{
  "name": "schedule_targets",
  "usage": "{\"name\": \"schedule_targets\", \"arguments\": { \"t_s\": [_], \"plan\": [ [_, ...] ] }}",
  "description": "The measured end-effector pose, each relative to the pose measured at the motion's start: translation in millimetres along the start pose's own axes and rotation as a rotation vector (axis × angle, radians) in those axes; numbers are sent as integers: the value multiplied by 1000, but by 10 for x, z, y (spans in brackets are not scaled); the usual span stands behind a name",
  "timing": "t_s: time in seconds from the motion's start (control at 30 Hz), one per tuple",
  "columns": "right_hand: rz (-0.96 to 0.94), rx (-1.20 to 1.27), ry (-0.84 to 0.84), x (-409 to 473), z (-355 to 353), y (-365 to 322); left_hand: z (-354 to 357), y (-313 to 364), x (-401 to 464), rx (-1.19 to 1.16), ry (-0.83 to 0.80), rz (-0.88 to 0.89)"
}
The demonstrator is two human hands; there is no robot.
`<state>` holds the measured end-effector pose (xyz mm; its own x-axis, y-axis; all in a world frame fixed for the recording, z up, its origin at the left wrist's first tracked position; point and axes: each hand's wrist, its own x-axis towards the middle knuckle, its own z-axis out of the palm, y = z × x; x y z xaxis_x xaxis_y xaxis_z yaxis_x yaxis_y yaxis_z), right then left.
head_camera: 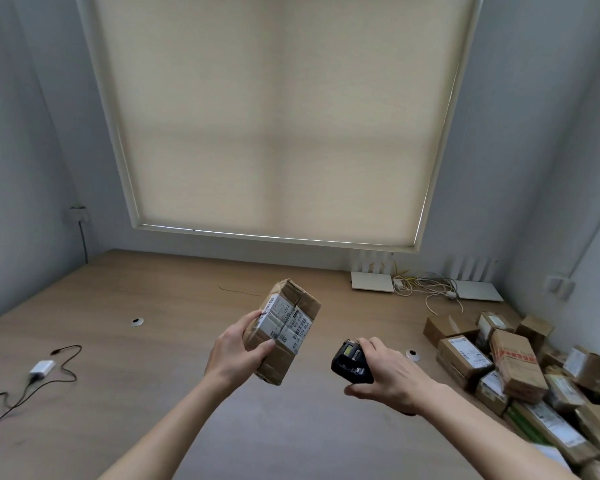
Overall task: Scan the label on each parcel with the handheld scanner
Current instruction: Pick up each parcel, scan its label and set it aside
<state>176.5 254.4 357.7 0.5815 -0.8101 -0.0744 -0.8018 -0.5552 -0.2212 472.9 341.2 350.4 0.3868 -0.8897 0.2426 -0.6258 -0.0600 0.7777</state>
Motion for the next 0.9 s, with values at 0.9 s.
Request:
{"name": "schedule_targets", "arguments": {
  "t_s": [0.9],
  "plan": [
    [-19, -274, 16, 151, -231, -972, -810, -389, 78, 178, 37, -41]
  ]
}}
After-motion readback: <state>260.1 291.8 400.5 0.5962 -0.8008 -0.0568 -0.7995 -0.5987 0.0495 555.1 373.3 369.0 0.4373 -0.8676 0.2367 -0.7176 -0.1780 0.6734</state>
